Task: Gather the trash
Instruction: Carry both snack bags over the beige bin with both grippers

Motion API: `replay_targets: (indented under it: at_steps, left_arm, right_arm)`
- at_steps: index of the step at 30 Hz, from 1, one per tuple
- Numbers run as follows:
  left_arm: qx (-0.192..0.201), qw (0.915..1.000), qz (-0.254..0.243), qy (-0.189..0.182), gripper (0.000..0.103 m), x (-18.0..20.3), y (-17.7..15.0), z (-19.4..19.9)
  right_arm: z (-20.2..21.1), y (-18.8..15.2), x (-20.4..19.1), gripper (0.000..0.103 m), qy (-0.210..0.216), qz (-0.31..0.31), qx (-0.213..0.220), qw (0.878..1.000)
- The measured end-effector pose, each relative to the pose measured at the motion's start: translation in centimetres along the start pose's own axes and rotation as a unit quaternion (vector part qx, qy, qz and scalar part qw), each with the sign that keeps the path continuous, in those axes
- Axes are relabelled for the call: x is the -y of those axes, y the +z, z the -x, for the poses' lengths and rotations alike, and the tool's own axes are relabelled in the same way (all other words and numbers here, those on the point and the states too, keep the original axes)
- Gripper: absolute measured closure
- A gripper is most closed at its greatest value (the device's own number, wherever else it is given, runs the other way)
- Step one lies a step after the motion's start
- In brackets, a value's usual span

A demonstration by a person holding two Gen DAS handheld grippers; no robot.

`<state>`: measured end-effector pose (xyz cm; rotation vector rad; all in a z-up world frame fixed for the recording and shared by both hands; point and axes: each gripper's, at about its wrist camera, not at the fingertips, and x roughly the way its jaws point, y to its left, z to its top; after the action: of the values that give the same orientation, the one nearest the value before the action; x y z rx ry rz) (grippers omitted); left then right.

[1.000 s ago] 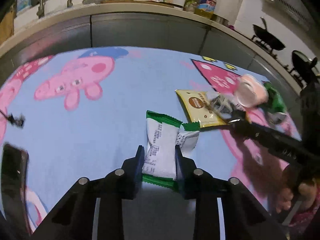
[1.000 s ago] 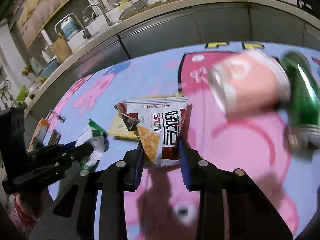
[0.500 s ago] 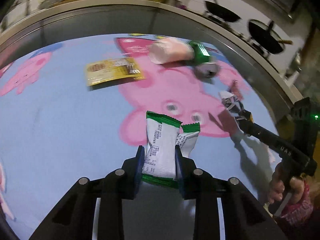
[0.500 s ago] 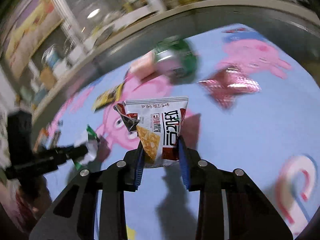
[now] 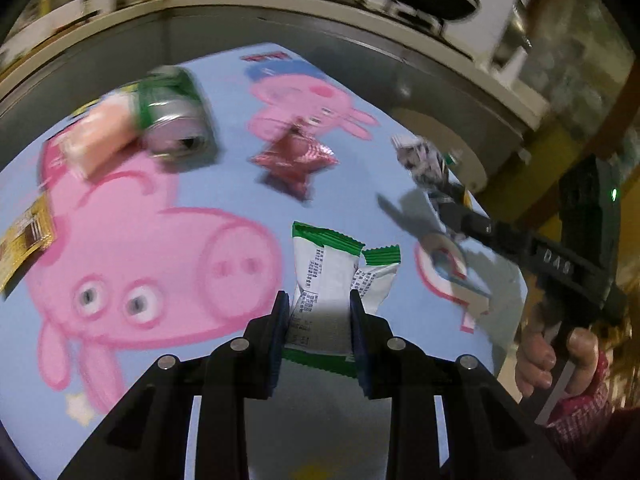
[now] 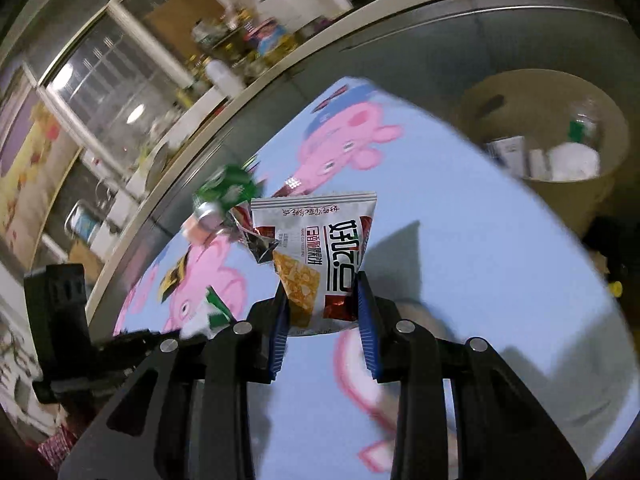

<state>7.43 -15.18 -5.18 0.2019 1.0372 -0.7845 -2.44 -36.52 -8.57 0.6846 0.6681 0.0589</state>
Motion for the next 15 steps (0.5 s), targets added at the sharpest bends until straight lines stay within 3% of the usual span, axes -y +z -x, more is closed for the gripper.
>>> replay_targets:
  at_steps: [5,10,15]
  left_arm:
    - [-0.024,0.9988,-0.04,-0.017,0.073,4.1,3.2,-3.0]
    - [-0.024,0.9964,-0.077,-0.026,0.073,9.1,9.9,-6.0]
    - [-0.041,0.9955,-0.081,-0.025,0.073,13.3,16.1,-11.3]
  right_arm:
    - [2.0,2.0,4.5,0.073,-0.023,-0.038,0.035,0.998]
    - [3.5,5.5,9.5,0.073,-0.07,-0.066,0.075,0.993]
    - [3.2,8.5,14.6,0.073,-0.108,-0.098,0.078,0.986]
